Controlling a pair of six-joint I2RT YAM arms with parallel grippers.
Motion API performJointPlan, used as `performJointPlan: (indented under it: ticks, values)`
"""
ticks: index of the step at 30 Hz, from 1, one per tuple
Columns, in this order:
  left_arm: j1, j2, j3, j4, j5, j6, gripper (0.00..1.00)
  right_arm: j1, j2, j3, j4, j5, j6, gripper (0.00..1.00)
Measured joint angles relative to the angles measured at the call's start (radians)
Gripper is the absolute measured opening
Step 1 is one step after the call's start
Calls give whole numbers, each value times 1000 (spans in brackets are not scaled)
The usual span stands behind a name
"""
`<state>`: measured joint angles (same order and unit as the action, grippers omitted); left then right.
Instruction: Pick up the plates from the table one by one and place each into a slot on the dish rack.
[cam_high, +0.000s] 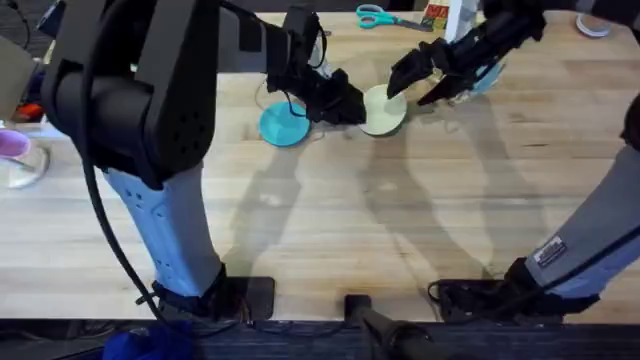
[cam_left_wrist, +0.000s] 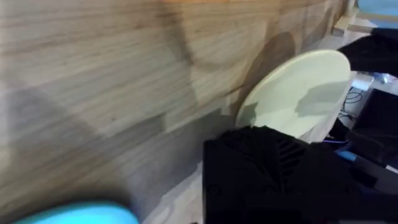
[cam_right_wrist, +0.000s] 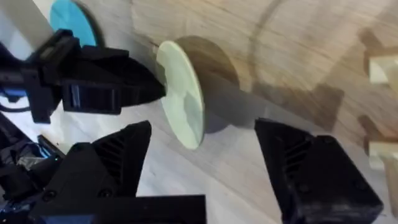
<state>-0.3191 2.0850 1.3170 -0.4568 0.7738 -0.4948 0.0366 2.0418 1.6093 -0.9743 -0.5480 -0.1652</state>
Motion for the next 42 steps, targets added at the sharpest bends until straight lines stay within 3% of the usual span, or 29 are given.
performJointPlan:
  ticks: [8, 22, 28, 31, 35, 42]
  values:
    - [0, 0, 0, 0, 0, 0, 40, 35, 67, 0, 56, -77, 1, 995]
    - [0, 0, 0, 0, 0, 0, 40, 61, 83, 4, 82, -89, 12, 967]
    - [0, 0, 0, 0, 0, 0, 40, 67, 90, 4, 85, -97, 13, 710]
    - [0, 0, 0, 0, 0, 0, 40, 69, 90, 4, 85, -98, 13, 508]
    - [2, 0, 1, -4, 5, 0, 40, 60, 90, 5, 85, -108, 16, 67]
    - [4, 0, 1, -5, 8, -1, 40, 58, 89, 10, 82, -136, 19, 35]
